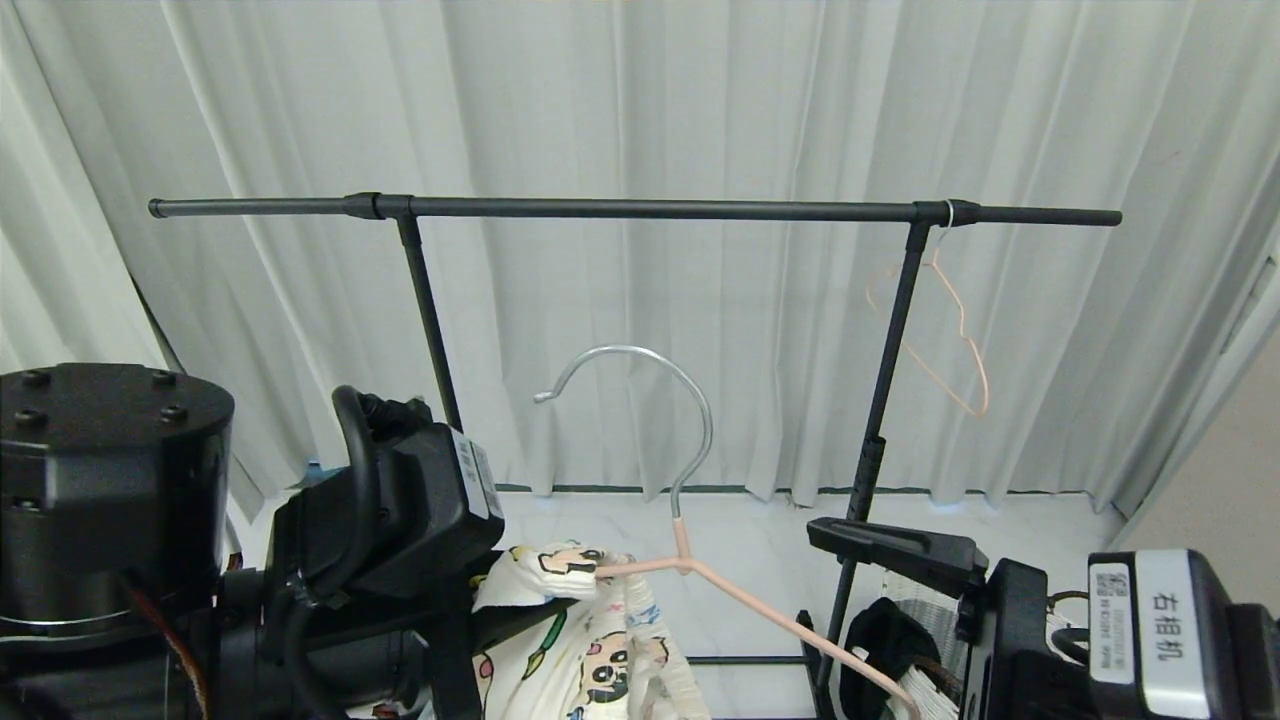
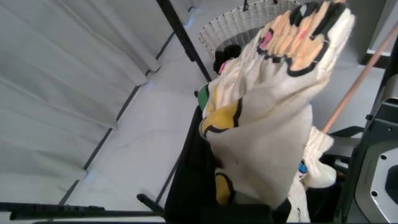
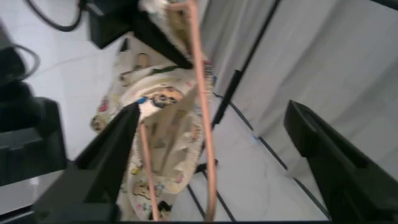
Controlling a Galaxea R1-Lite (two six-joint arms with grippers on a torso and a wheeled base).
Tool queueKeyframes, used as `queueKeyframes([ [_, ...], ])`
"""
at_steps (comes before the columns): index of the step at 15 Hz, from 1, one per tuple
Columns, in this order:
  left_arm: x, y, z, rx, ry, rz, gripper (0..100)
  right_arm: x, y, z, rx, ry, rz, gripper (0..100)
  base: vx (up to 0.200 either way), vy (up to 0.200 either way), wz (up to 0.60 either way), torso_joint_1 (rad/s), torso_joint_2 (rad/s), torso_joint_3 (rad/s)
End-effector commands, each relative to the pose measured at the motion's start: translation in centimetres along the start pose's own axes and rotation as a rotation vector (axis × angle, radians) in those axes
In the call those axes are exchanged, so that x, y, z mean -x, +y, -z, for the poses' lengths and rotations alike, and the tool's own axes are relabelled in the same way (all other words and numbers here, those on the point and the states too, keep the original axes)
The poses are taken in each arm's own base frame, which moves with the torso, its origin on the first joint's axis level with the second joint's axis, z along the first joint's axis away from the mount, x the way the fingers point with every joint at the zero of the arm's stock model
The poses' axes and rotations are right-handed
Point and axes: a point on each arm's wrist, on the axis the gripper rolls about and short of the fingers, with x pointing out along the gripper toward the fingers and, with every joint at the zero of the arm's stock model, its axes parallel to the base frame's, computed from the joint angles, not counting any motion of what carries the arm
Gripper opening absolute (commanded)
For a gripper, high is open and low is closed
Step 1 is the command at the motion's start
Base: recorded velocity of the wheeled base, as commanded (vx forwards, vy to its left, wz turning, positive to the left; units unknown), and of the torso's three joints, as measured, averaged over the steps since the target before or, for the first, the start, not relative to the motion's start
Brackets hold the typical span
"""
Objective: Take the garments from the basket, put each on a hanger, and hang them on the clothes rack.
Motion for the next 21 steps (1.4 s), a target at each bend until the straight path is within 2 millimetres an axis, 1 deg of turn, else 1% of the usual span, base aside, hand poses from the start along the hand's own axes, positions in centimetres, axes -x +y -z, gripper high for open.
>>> queueKeyframes([
  [1,0.2,0.2,0.7,0.017,0.022,-0.018,0,0.0,-0.2,0.2,0.000,0.013,0.029,100,0.000,0.000,0.00,0.000,0.00,0.000],
  [2,0.6,0.6,1.6,0.036,0.045,-0.048,0,0.0,-1.0,0.4,0.012,0.026,0.097,100,0.000,0.000,0.00,0.000,0.00,0.000],
  [3,0.8,0.8,2.2,0.052,0.064,-0.067,0,0.0,-1.6,0.7,0.024,0.040,0.126,100,0.000,0.000,0.00,0.000,0.00,0.000],
  [5,1.4,1.3,2.8,0.080,0.079,-0.114,0,0.3,-2.4,1.3,0.030,0.066,0.159,100,0.000,0.000,0.00,0.000,0.00,0.000],
  [7,1.9,2.1,3.1,0.128,0.081,-0.164,0,0.4,-2.8,1.5,0.025,0.076,0.175,100,0.000,0.000,0.00,0.000,0.00,0.000],
  [9,2.6,3.0,2.4,0.241,0.043,-0.221,0,0.5,-2.9,1.6,-0.030,0.075,0.182,100,0.000,0.000,0.00,0.000,0.00,0.000],
  [10,2.9,3.2,1.9,0.256,0.018,-0.231,0,0.3,-2.8,1.8,-0.082,0.078,0.182,100,0.000,0.000,0.00,0.000,0.00,0.000],
  [11,3.1,3.3,1.5,0.249,-0.001,-0.238,0,-0.2,-2.6,2.3,-0.154,0.100,0.177,100,0.000,0.000,0.00,0.000,0.00,0.000],
  [13,3.8,3.0,1.2,0.233,-0.025,-0.246,0,-1.7,-2.3,3.9,-0.320,0.157,0.179,100,0.000,0.000,0.00,0.000,0.00,0.000],
  [15,4.2,2.8,0.9,0.221,-0.043,-0.251,0,-4.0,-2.0,5.6,-0.444,0.219,0.191,100,0.000,0.000,0.00,0.000,0.00,0.000],
  [16,4.3,2.9,0.9,0.211,-0.044,-0.252,0,-5.3,-1.7,6.0,-0.485,0.226,0.191,100,0.000,0.000,0.00,0.000,0.00,0.000],
  [18,4.4,2.9,0.7,0.194,-0.050,-0.254,0,-8.2,-1.6,6.3,-0.527,0.213,0.208,100,0.000,0.000,0.00,0.000,0.00,0.000],
  [19,4.3,2.8,0.5,0.190,-0.054,-0.245,0,-9.3,-1.6,6.7,-0.525,0.217,0.219,100,0.000,0.000,0.00,0.000,0.00,0.000],
  [20,4.2,2.7,0.4,0.186,-0.057,-0.238,0,-9.7,-1.6,6.9,-0.525,0.221,0.221,100,0.000,0.000,0.00,0.000,0.00,0.000],
  [21,4.2,2.6,0.3,0.179,-0.063,-0.227,0,-10.4,-1.5,7.4,-0.524,0.230,0.223,100,0.000,0.000,0.00,0.000,0.00,0.000],
])
